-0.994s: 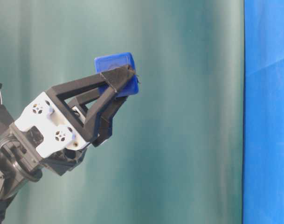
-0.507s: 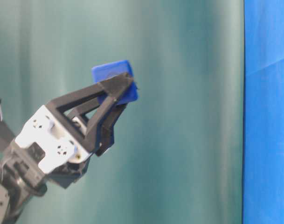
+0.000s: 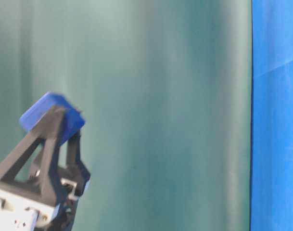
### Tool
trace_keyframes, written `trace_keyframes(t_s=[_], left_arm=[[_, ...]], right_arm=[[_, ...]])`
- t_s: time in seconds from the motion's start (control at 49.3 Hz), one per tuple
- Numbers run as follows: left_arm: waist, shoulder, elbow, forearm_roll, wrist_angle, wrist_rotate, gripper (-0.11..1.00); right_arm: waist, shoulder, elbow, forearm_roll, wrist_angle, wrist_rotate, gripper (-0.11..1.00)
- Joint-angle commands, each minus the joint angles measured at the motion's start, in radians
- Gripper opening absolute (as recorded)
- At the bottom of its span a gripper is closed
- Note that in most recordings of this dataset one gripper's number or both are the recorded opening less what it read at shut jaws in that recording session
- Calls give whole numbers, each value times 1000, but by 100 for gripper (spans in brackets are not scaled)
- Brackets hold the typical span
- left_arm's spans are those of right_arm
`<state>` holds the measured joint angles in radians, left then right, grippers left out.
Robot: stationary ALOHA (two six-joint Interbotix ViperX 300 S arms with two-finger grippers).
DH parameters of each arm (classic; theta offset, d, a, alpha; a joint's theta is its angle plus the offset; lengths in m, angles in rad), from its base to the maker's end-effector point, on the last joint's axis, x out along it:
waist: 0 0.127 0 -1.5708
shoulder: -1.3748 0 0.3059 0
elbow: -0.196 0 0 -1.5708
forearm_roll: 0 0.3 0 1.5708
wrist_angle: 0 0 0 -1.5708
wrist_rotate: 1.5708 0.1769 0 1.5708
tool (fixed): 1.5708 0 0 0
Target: Handover the blue block to the right arm after grasping it with the left arm, then place it in the designated position.
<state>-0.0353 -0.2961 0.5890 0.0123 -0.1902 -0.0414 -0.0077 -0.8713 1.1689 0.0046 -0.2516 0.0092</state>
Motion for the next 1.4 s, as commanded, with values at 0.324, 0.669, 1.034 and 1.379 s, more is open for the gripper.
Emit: trace_keyframes(t_s=[0.324,0.669,1.034,1.379], left_arm=[[-18,-55,54,2,-115,-6,49],[-18,-54,54,2,-115,-6,49],[-18,-58,60,0,-114,-9,49],[-18,-58,60,0,-114,-9,49]], right_arm=[[-2,5,-25,3,-8,-2,96],[-2,5,-38,0,2,-6,96],[32,5,-124,-161,150,-80,92],[35,3,-233,-318,374,-115,92]])
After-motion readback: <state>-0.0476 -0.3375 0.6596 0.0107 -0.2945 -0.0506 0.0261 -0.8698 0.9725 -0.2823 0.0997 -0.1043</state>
